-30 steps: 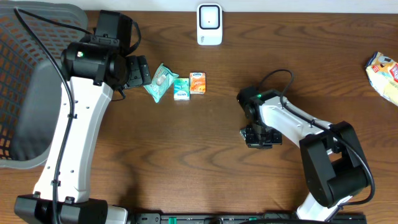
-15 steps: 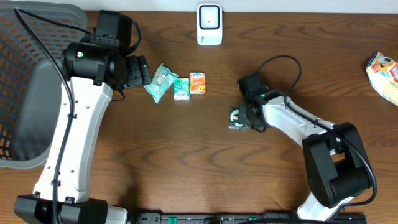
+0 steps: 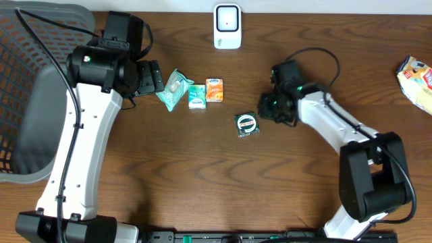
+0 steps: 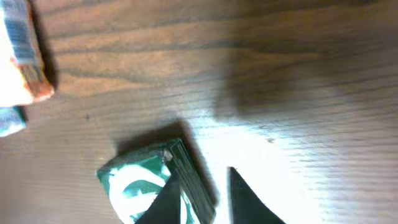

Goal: Scan the item barcode

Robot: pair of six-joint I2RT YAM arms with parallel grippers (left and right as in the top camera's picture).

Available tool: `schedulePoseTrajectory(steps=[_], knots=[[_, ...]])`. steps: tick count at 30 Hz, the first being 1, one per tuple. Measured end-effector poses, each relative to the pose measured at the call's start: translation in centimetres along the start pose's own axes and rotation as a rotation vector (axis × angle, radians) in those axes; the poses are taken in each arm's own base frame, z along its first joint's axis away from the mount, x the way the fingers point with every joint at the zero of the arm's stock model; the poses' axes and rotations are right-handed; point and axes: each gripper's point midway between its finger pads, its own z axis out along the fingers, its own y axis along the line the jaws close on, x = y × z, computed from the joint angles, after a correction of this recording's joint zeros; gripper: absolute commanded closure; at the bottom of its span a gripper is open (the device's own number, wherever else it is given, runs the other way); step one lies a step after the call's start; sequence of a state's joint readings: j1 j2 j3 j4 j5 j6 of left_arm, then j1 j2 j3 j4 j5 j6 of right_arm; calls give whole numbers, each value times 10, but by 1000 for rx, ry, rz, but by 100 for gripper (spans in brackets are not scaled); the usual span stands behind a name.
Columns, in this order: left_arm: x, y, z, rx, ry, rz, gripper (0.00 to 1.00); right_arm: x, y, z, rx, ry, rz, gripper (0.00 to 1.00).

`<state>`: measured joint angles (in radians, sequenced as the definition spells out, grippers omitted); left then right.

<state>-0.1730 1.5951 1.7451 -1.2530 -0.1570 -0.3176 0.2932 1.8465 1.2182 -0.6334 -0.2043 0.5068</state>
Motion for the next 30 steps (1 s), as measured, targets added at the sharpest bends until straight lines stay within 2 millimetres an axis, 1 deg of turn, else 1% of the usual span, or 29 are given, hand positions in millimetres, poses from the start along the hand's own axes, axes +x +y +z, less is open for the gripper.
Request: schedulePoseTrajectory(steps=[1, 2, 3, 4, 6, 8, 14, 19, 20, 21, 23, 27, 28, 29, 30], knots=[[0, 0, 0, 0, 0, 0, 2, 0, 1, -3, -4, 13, -13, 35], [0, 0, 0, 0, 0, 0, 2, 2, 1, -6, -12, 33, -35, 25], [0, 0, 0, 0, 0, 0, 2, 4, 2, -7, -18, 45, -48, 20], [0, 0, 0, 0, 0, 0, 2, 9, 4, -8, -27, 67, -66, 18], [0, 0, 0, 0, 0, 0, 2, 18, 7, -8, -38, 102, -101, 16], [0, 0, 0, 0, 0, 0, 2, 21, 11, -8, -50, 110, -126, 16], [0, 0, 0, 0, 0, 0, 2, 19, 28, -6, -89, 80, -191, 14], [0, 0, 0, 0, 0, 0, 2, 20, 37, -4, -98, 70, -222, 12], [0, 0, 0, 0, 0, 0, 2, 21, 38, -4, -95, 70, -228, 16], [0, 0, 0, 0, 0, 0, 2, 22, 39, -4, -91, 69, -237, 23], [0, 0, 0, 0, 0, 0, 2, 26, 41, -3, -87, 73, -254, 30], [0, 0, 0, 0, 0, 0, 2, 34, 47, 0, -60, 77, -292, 56], [0, 0, 0, 0, 0, 0, 3, 35, 47, 0, -47, 74, -300, 61], [0, 0, 0, 0, 0, 0, 2, 36, 47, 1, -31, 71, -305, 65], [0, 0, 0, 0, 0, 0, 2, 36, 47, 2, -16, 66, -310, 65]])
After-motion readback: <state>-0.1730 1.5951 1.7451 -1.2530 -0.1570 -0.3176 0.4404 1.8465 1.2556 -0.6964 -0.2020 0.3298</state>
